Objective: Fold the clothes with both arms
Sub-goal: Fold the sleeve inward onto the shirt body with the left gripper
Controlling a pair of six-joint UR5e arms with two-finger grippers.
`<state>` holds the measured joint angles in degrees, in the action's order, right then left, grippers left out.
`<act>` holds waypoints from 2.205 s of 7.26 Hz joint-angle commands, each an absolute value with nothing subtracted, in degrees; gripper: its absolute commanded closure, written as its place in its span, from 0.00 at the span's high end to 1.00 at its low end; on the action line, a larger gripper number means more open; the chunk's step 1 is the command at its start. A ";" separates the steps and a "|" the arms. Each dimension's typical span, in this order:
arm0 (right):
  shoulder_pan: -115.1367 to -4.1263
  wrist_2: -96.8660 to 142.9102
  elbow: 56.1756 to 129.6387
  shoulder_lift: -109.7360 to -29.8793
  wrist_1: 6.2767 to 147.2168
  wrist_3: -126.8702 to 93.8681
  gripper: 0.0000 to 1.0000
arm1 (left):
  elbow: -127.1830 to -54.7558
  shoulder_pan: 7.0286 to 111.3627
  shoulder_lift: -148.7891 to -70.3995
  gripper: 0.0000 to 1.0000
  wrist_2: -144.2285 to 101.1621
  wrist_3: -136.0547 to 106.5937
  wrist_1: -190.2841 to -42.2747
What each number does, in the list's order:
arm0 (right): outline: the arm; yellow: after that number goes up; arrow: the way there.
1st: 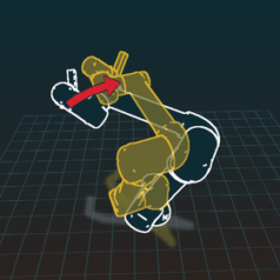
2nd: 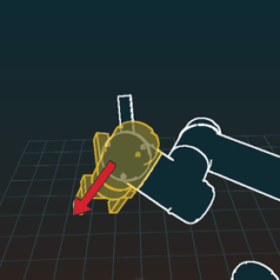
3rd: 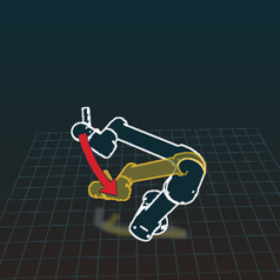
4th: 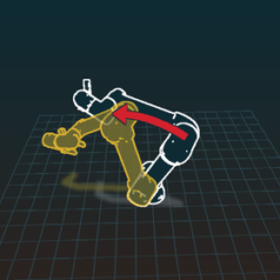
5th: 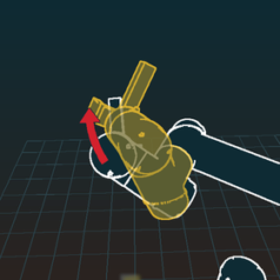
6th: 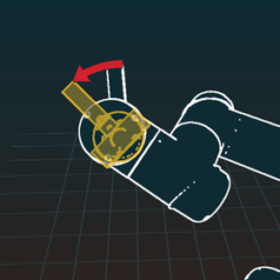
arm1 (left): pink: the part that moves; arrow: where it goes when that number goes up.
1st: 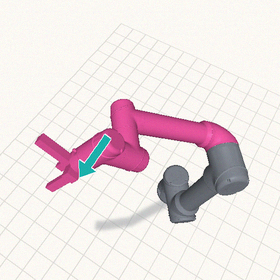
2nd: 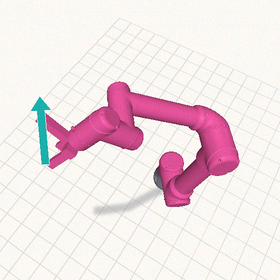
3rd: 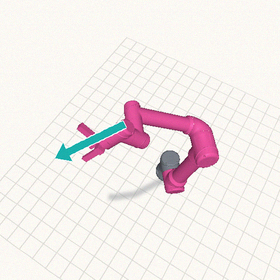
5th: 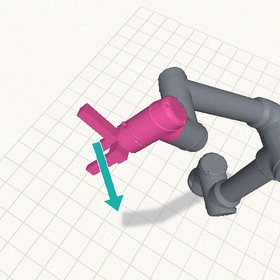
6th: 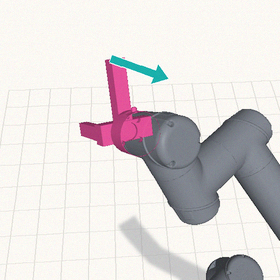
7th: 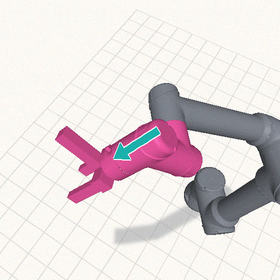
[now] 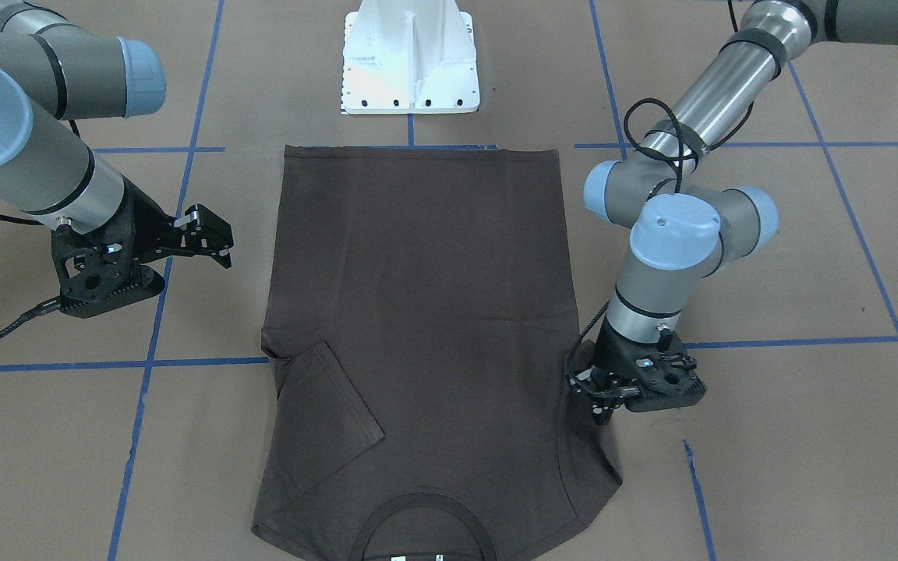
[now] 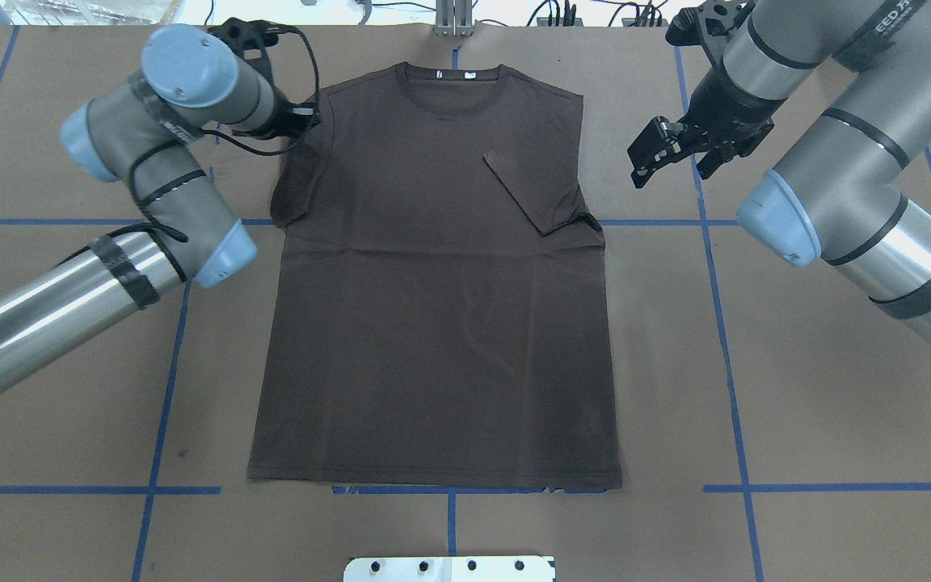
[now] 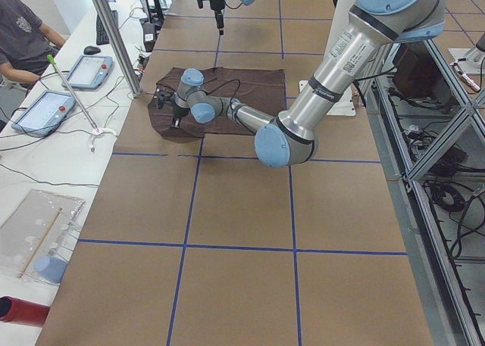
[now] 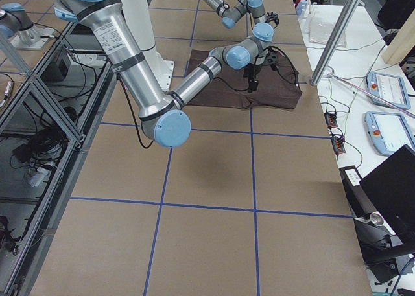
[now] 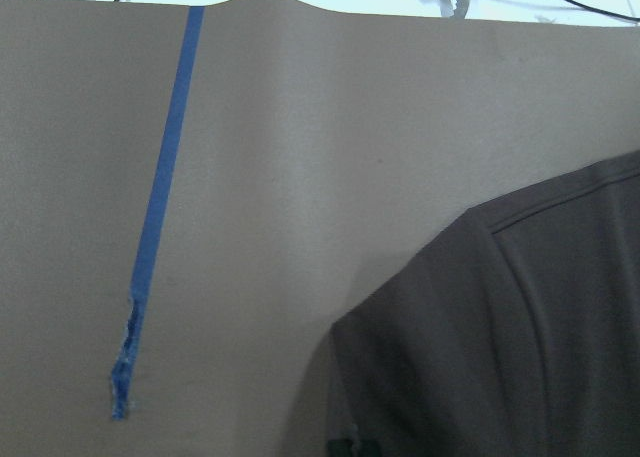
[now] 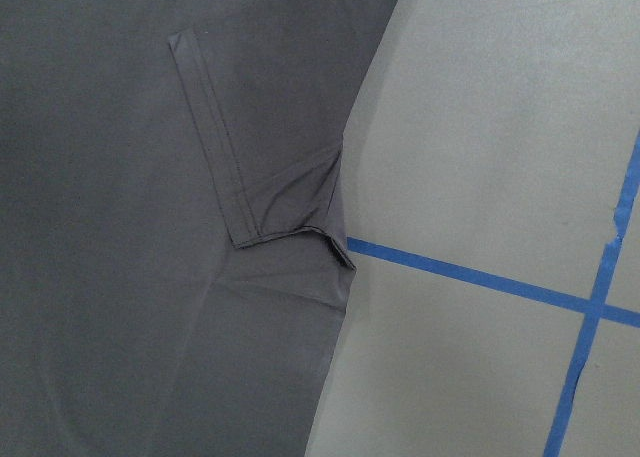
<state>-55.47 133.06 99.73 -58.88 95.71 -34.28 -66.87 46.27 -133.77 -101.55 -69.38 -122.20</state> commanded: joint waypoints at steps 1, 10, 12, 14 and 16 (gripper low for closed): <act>-55.55 133.07 99.93 -58.97 95.71 -34.28 1.00 | -53.85 42.20 -144.63 0.00 -99.77 -79.17 -127.65; -55.55 132.98 100.11 -58.97 95.71 -34.36 1.00 | -52.64 42.54 -144.41 1.00 -99.58 -79.28 -134.65; -55.55 130.54 101.76 -59.85 95.71 -37.94 1.00 | -58.14 42.45 -140.92 1.00 -105.34 -78.05 -133.25; -50.83 125.18 108.07 -63.35 95.71 -45.14 1.00 | -71.47 42.54 -133.80 1.00 -106.61 -72.46 -123.03; -42.15 119.83 114.67 -68.27 92.93 -60.22 1.00 | -91.48 42.54 -124.76 1.00 -106.61 -67.34 -110.53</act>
<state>-47.40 123.42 110.75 -65.38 95.03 -51.40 -79.53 42.53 -130.18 -106.46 -70.28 -117.75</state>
